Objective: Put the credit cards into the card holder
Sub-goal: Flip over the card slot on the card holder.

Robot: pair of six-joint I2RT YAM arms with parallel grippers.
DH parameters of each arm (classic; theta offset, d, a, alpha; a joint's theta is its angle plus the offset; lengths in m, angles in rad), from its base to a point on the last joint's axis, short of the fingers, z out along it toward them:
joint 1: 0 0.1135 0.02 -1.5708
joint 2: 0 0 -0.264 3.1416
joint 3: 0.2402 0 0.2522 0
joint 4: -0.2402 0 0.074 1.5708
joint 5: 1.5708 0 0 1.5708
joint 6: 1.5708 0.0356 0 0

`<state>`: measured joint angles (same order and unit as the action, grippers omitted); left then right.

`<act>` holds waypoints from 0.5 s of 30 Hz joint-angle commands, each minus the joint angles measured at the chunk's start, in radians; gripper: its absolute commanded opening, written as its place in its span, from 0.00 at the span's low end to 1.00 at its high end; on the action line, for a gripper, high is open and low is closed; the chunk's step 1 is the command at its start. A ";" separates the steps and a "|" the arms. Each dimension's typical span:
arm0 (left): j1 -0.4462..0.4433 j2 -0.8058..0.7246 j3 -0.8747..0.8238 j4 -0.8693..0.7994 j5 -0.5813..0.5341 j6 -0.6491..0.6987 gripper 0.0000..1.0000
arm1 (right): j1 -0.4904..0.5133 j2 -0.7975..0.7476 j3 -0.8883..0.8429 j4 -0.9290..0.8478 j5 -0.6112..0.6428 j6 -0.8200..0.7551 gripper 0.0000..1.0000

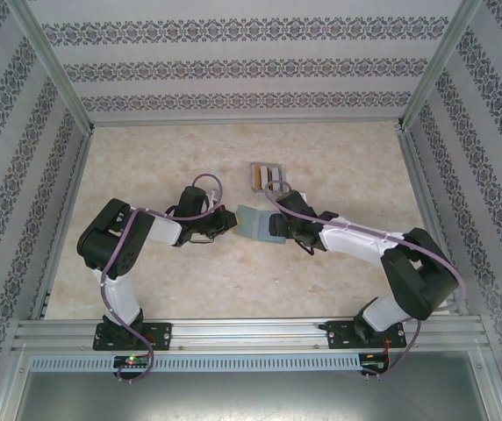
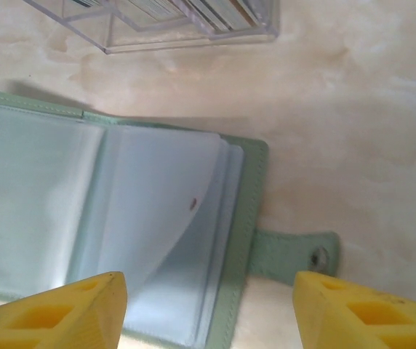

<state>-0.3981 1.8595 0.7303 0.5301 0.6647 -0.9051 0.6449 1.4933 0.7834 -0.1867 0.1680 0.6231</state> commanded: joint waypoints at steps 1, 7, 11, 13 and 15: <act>-0.004 -0.035 -0.009 -0.029 -0.023 0.028 0.06 | -0.006 -0.089 -0.025 -0.022 0.010 0.027 0.63; -0.004 -0.053 -0.015 -0.039 -0.047 0.033 0.36 | -0.020 -0.175 -0.019 -0.021 -0.019 0.009 0.64; -0.005 -0.084 -0.022 -0.044 -0.054 0.046 0.45 | -0.053 -0.128 0.042 -0.016 -0.101 -0.064 0.65; -0.004 -0.105 -0.015 -0.091 -0.081 0.073 0.49 | -0.075 -0.071 0.120 -0.042 -0.121 -0.109 0.65; -0.003 -0.120 -0.004 -0.140 -0.100 0.094 0.52 | -0.093 -0.002 0.186 -0.046 -0.128 -0.159 0.65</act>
<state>-0.3988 1.7824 0.7231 0.4709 0.6041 -0.8635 0.5720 1.4281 0.8814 -0.2222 0.0818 0.5495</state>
